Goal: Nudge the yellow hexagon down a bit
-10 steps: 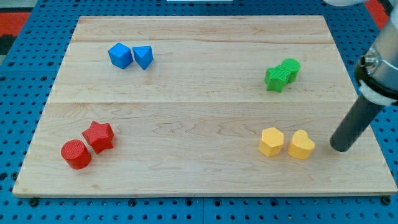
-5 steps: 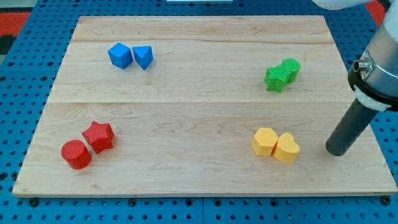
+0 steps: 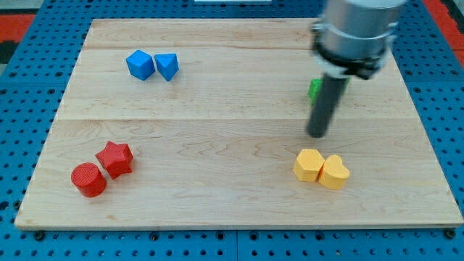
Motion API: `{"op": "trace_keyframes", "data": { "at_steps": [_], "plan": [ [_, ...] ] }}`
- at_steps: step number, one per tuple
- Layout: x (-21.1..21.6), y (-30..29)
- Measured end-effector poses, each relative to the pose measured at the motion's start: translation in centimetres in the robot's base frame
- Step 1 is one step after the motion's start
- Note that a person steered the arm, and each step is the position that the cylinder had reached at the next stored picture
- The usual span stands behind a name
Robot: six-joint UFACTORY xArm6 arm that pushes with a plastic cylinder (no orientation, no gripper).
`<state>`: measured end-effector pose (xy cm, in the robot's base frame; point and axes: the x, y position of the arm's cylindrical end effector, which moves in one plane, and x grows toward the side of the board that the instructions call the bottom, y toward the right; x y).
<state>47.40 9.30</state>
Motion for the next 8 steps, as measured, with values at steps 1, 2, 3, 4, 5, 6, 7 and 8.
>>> {"op": "trace_keyframes", "data": {
  "at_steps": [1,2,3,4,5,6,7,8],
  "plan": [
    [-0.9,-7.0],
    [-1.0,-11.0],
    [-1.0,-12.9],
    [-1.0,-13.0],
    [-1.0,-13.0],
    [0.3,-13.1],
    [1.9,-13.2],
    [1.1,-8.6]
  ]
}}
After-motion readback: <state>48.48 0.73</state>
